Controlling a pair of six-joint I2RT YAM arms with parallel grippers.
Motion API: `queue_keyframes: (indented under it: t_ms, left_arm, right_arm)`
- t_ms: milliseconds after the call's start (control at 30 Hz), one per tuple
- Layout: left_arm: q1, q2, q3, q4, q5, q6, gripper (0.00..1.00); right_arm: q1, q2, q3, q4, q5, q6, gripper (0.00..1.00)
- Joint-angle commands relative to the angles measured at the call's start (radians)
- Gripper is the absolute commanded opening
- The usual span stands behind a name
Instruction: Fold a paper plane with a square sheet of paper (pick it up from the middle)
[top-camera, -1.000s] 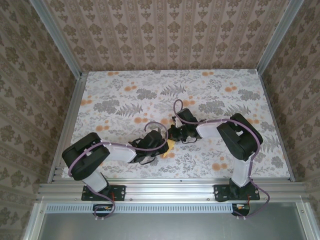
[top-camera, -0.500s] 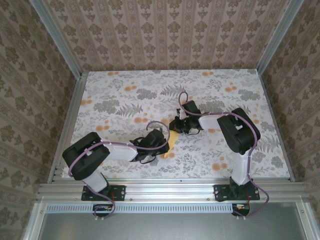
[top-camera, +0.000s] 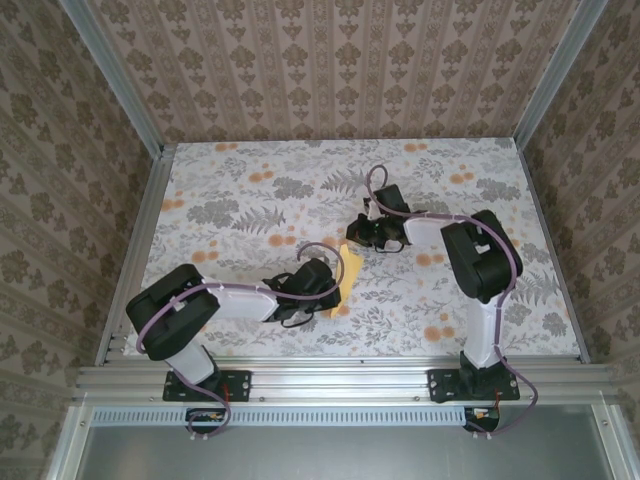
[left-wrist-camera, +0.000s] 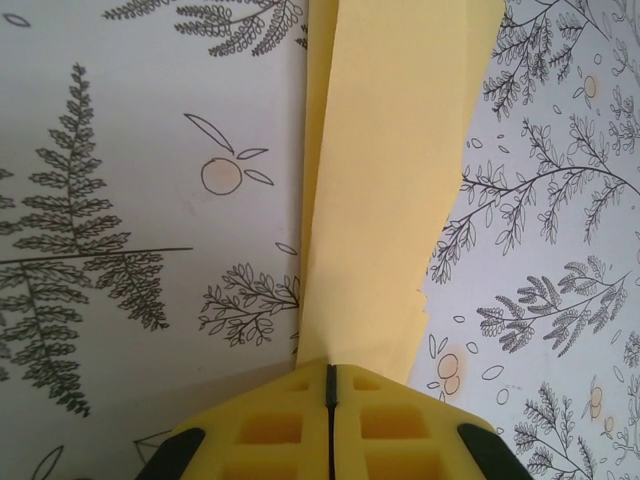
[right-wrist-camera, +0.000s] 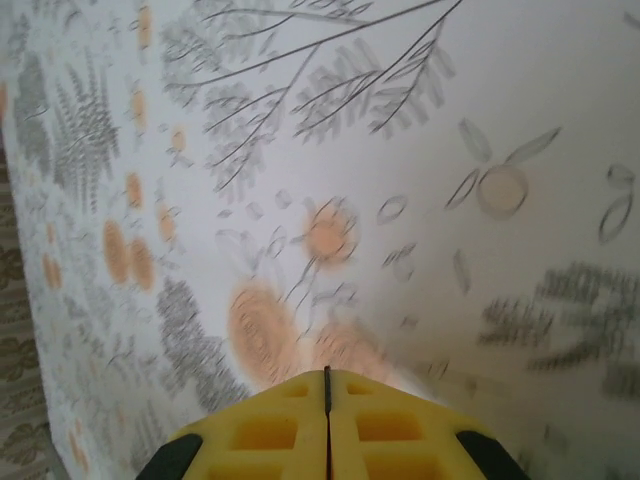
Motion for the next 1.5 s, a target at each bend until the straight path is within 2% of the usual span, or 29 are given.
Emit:
queue_keyframes:
  t_ms: [0,167,333,600,967,1133,1333,1467]
  left_arm:
    - [-0.013,0.069,-0.020,-0.184,0.035,0.027,0.08]
    - [-0.014,0.078,-0.015,-0.179,0.032,0.029,0.07]
    - [-0.013,0.077,-0.021,-0.173,0.025,0.026,0.06]
    - [-0.015,0.077,-0.020,-0.170,0.038,0.030,0.05]
    - [-0.034,0.079,-0.058,-0.165,0.044,0.022,0.05]
    - [-0.043,0.086,-0.057,-0.162,0.042,0.021,0.05]
    - [-0.041,0.033,-0.010,-0.216,0.019,0.051,0.09]
    - [-0.040,-0.036,0.061,-0.310,-0.031,0.100,0.18]
  right_arm:
    - [0.012,-0.172,-0.063,-0.001,-0.010,0.018,0.09]
    - [0.051,-0.220,-0.107,-0.071,-0.018,0.002,0.09]
    - [0.106,-0.166,-0.118,-0.070,-0.004,0.019,0.08]
    - [0.139,-0.066,-0.117,-0.025,-0.033,0.038,0.08]
    - [0.041,0.057,0.018,-0.088,0.037,-0.055,0.07]
    - [0.006,0.100,0.104,-0.106,0.058,-0.037,0.08]
    - [-0.003,0.014,0.211,-0.198,0.069,-0.079,0.14]
    - [-0.022,-0.131,0.167,-0.271,0.139,-0.109,0.24]
